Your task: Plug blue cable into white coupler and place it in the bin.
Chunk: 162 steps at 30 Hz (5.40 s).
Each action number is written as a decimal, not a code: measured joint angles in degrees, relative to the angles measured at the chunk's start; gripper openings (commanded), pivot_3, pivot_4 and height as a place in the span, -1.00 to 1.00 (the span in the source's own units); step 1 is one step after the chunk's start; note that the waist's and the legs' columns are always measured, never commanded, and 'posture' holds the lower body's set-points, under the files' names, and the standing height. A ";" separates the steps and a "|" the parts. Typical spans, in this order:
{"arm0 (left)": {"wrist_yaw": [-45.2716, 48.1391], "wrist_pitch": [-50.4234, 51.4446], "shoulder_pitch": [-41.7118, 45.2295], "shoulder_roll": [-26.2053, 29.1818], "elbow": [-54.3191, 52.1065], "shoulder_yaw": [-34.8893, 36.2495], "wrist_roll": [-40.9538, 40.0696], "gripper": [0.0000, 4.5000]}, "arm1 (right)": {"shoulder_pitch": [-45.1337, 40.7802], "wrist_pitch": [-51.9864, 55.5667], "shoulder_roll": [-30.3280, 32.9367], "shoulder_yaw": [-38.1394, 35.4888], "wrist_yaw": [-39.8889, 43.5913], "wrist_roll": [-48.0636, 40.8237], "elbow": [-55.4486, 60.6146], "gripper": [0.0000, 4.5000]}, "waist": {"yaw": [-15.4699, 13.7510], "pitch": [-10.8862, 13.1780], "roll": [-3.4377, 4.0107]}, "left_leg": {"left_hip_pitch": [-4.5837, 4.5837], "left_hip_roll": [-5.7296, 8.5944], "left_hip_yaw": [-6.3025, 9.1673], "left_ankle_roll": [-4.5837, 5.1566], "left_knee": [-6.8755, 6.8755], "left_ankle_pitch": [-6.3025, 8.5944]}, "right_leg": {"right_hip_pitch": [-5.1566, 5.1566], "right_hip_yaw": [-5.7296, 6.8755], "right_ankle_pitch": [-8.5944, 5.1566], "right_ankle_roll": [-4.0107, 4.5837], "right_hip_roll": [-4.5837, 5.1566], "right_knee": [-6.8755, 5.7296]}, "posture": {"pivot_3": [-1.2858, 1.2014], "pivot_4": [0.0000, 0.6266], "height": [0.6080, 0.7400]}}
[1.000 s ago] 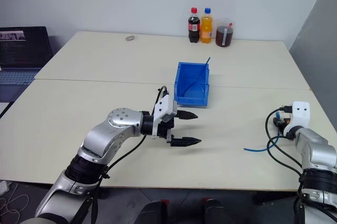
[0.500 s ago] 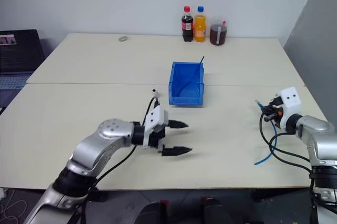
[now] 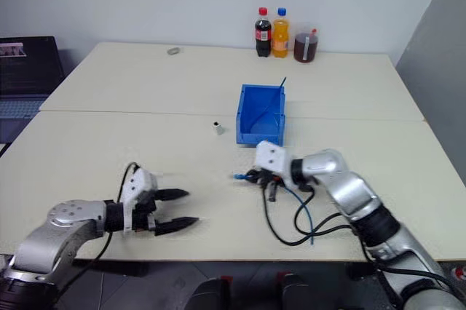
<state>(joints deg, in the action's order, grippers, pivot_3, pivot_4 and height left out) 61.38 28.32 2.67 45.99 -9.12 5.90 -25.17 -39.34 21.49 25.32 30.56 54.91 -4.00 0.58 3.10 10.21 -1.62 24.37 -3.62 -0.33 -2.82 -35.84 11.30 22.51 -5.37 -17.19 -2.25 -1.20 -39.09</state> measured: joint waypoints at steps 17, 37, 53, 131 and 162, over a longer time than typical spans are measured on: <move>0.44 -2.77 2.72 -0.32 7.00 0.18 1.29 1.00 | -0.10 -0.69 -7.16 1.87 5.36 2.96 -6.67 0.38 | -1.11 -0.01 -0.03 | 0.19 0.01 0.08 -0.01 -0.04 0.00 | 0.19 0.15 0.15 0.33 -0.01 -0.17 | 0.03 -0.52 1.00; 0.56 -14.02 16.97 -7.78 19.39 -12.22 12.85 0.31 | 13.45 29.17 5.61 -12.04 -0.46 -11.88 27.14 0.38 | -1.45 -0.13 -0.06 | 0.17 0.09 0.14 -0.01 -0.22 -0.01 | 0.10 0.14 0.00 0.06 -0.01 -0.36 | 0.03 -0.52 1.00; 2.01 -15.97 13.82 -7.52 15.23 -13.89 14.55 -0.97 | 13.50 28.49 7.88 -12.94 -5.21 -13.17 28.54 0.38 | -1.37 -0.28 0.03 | 0.01 0.07 0.10 0.00 -0.18 0.00 | -0.08 0.10 -0.01 0.04 0.00 -0.28 | 0.03 -0.52 1.00; 3.03 -30.38 17.23 -17.58 13.43 -10.13 4.83 -1.00 | 20.11 35.10 -22.03 -29.26 -33.27 -39.38 19.82 -0.92 | -1.02 -0.24 0.01 | 0.09 -0.01 0.19 0.00 -0.12 0.00 | -0.14 0.14 0.05 -0.06 -0.11 0.00 | 0.03 -0.52 1.00; -3.54 -4.36 13.08 -10.63 7.87 -2.81 -3.41 1.00 | 18.92 21.22 -7.89 -19.62 -22.21 -29.71 22.36 -0.92 | -0.12 -0.22 0.02 | 0.10 -0.02 0.20 0.00 -0.08 0.00 | -0.09 0.14 0.02 -0.06 -0.09 0.03 | 0.03 -0.52 1.00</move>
<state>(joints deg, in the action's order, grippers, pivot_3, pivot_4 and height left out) 57.84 23.96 15.75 35.36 -1.25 3.08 -28.58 -20.42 42.71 17.43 10.95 32.70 -33.71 22.94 2.98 9.99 -1.61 24.47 -3.64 -0.13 -2.82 -35.92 11.30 22.42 -5.23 -17.16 -2.31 -1.29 -39.06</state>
